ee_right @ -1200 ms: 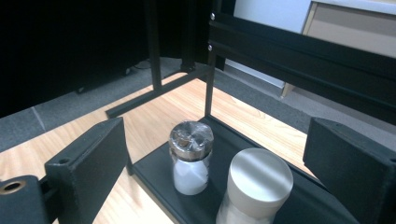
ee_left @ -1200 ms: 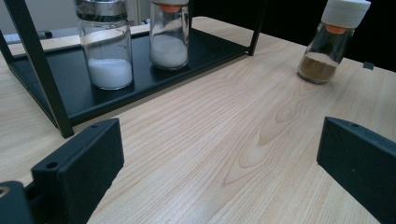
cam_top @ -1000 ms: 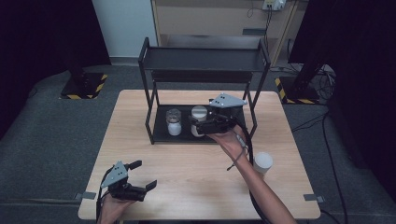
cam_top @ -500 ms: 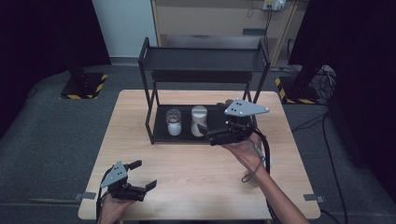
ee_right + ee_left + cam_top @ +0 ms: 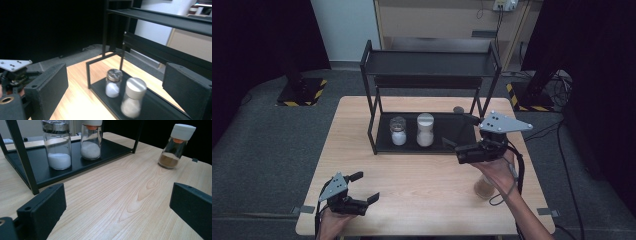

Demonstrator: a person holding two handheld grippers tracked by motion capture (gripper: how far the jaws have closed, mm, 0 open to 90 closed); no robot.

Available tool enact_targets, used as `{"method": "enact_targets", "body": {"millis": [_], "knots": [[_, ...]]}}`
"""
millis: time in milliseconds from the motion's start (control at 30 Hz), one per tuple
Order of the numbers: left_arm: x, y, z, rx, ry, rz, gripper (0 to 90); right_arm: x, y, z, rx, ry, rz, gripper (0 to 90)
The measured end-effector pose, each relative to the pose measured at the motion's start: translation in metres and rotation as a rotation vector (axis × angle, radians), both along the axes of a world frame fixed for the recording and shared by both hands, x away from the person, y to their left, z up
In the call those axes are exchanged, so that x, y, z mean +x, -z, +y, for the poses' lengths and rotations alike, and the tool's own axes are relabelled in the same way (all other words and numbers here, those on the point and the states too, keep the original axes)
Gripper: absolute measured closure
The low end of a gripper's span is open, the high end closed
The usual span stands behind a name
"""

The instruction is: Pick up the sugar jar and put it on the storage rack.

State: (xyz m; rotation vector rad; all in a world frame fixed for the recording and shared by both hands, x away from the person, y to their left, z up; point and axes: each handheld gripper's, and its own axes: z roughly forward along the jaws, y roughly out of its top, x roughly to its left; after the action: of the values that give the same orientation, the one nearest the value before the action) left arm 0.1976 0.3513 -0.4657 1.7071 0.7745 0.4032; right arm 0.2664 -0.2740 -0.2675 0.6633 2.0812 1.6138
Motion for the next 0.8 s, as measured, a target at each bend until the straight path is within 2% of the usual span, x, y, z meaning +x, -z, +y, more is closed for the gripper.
{"method": "enact_targets", "body": {"millis": [300, 433, 800], "knots": [[0.000, 0.002, 0.003, -0.020, -0.005, 0.005, 0.0, -0.020, 0.007, -0.025, 0.009, 0.027, -0.012, 6.7], [-0.001, 0.002, 0.003, -0.024, -0.008, 0.003, 0.0, -0.031, 0.009, -0.034, 0.000, 0.047, -0.034, 6.7], [-0.002, 0.002, 0.003, -0.022, -0.012, -0.003, 0.0, -0.053, 0.022, -0.057, 0.020, 0.078, -0.036, 6.6]]}}
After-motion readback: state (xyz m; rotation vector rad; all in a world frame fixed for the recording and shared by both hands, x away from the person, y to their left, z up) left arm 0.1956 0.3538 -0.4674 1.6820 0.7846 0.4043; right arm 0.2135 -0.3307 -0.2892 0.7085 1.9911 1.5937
